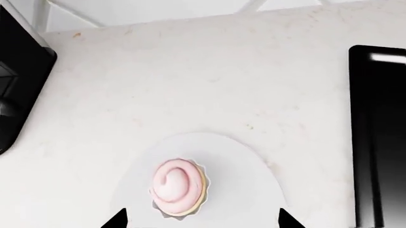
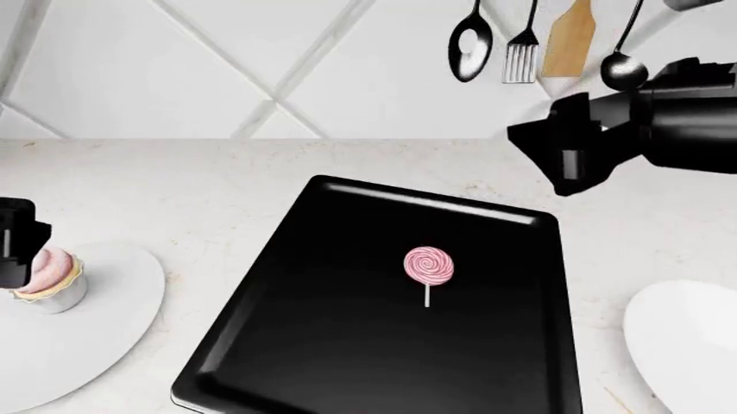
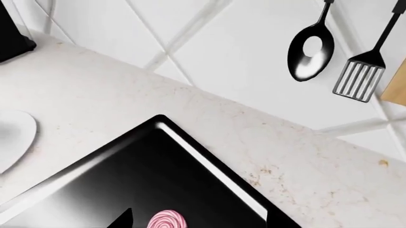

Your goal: Move the dessert items from the plate to the tray.

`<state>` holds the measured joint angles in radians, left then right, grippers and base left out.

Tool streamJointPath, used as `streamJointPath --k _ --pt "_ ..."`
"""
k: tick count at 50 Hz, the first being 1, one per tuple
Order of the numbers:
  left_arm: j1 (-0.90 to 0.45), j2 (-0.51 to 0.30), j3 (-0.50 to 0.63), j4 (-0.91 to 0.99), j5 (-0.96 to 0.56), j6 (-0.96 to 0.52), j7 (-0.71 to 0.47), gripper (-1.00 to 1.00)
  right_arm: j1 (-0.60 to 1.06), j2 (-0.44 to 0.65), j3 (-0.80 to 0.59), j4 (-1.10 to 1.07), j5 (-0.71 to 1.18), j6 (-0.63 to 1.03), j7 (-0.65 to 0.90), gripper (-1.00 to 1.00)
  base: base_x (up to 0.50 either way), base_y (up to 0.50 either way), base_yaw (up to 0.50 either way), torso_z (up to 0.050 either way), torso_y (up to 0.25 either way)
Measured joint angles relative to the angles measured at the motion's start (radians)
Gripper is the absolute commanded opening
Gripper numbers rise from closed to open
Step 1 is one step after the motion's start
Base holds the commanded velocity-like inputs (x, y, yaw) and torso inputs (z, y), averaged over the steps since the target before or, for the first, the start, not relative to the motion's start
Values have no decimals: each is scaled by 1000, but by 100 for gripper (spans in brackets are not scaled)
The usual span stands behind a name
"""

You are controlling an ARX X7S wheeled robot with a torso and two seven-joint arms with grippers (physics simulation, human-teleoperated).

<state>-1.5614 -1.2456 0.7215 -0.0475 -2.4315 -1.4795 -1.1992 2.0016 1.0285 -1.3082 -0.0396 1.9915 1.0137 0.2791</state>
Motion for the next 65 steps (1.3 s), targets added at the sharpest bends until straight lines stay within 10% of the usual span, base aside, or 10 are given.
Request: streamJointPath --k 65 --pt "349 28 -86 -18 456 210 341 100 -67 53 27 -59 5 -44 2 100 0 0 0 0 0"
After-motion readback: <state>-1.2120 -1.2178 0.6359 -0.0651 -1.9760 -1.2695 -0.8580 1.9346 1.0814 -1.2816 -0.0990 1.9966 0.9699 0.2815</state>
